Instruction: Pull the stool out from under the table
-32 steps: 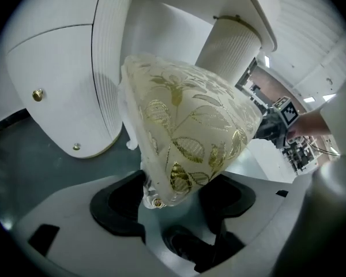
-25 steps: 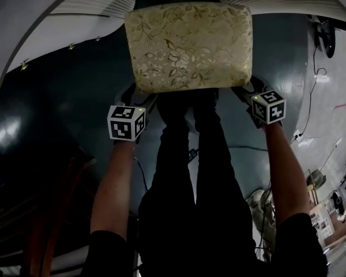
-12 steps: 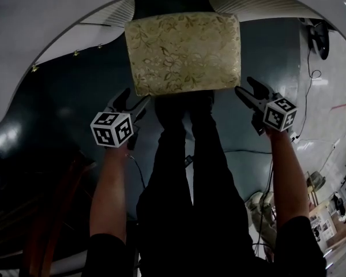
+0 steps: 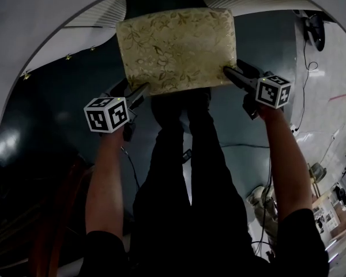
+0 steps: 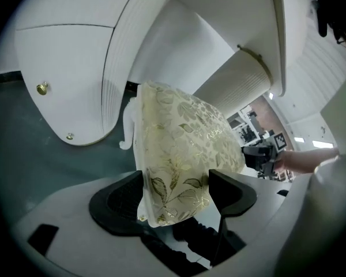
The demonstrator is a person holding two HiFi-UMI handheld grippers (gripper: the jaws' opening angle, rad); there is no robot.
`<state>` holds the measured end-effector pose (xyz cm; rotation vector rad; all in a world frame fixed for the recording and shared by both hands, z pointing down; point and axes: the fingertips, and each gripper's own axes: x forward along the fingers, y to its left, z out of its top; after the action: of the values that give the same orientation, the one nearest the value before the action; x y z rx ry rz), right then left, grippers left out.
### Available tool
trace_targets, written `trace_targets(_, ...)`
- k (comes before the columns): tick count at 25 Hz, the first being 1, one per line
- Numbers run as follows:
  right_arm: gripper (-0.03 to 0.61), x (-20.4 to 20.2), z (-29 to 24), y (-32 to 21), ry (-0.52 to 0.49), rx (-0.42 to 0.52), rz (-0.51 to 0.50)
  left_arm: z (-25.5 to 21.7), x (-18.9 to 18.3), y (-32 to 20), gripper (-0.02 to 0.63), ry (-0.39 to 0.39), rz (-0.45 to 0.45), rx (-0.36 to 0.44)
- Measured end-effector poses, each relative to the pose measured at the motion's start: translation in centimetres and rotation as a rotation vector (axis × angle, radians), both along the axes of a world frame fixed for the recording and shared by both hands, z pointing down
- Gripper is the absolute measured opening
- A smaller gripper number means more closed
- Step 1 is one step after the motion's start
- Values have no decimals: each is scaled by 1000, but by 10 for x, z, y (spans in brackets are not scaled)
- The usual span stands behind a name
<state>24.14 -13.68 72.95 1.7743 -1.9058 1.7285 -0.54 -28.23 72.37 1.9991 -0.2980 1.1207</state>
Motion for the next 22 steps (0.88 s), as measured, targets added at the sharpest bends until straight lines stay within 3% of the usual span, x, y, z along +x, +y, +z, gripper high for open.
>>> trace_targets(6,287,2,6,0,87,-90,-1,2,0,-1,357,9,1,27)
trace_targets(11,287,-5,11,7,-98,-74,130,0,-1,-1,356,8,-24,36)
trace_targets(22,287,-13,11,8,-107,-34,130,-4,5,-7,339,-12,-97,132)
